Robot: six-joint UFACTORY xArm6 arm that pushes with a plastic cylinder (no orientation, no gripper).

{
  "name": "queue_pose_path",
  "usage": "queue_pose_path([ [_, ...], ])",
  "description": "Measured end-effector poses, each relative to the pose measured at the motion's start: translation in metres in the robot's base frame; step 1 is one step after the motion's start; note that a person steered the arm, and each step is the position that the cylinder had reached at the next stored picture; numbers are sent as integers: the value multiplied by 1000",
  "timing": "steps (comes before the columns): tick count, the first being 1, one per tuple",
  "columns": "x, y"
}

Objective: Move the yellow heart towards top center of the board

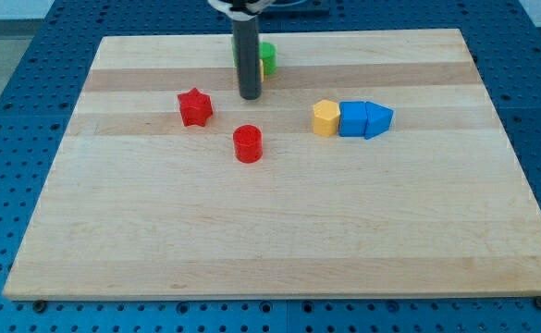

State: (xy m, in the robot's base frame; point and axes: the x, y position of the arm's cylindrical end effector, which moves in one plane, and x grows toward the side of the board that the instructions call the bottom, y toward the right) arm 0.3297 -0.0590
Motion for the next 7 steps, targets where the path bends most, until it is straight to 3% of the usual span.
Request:
queue_pose_path([
  [2, -19, -47],
  [3, -49, -47],
  [7, -51, -1],
])
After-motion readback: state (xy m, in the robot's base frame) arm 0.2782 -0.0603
